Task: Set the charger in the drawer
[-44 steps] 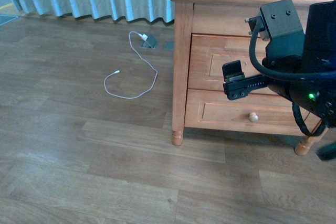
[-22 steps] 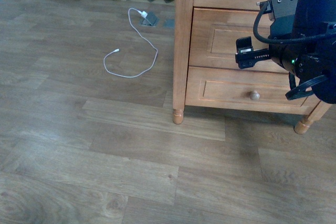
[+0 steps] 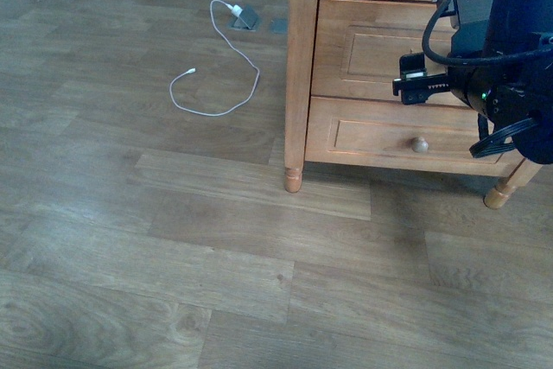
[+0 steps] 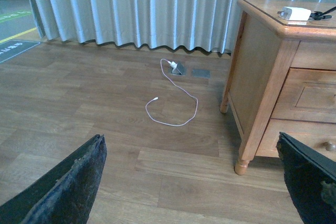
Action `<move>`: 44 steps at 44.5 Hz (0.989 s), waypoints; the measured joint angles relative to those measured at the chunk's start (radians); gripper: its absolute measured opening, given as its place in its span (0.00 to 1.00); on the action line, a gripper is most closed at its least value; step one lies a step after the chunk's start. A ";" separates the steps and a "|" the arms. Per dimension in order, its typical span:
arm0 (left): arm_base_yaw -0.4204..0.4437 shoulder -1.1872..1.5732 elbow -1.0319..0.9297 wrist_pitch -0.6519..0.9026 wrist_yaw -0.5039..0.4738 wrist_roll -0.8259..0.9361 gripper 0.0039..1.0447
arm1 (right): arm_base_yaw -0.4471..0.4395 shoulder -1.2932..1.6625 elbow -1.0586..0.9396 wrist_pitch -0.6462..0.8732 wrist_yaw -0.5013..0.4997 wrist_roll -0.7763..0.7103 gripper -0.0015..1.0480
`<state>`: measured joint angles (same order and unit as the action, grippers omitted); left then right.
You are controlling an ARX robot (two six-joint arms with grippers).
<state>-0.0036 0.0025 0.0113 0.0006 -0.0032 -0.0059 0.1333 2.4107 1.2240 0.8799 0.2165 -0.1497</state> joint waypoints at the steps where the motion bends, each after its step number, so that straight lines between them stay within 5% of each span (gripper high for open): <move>1: 0.000 0.000 0.000 0.000 0.000 0.000 0.94 | 0.000 0.000 0.000 0.001 0.001 0.000 0.75; 17: 0.000 0.000 0.000 0.000 0.000 0.000 0.94 | -0.007 0.002 0.000 0.003 -0.002 -0.011 0.24; 33: 0.000 0.000 0.000 0.000 0.000 0.000 0.94 | -0.022 -0.019 -0.046 0.015 -0.063 -0.008 0.22; 44: 0.000 0.000 0.000 0.000 0.000 0.000 0.94 | -0.045 -0.225 -0.399 0.085 -0.194 0.071 0.21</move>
<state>-0.0036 0.0025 0.0113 0.0006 -0.0029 -0.0063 0.0887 2.1857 0.8246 0.9649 0.0227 -0.0784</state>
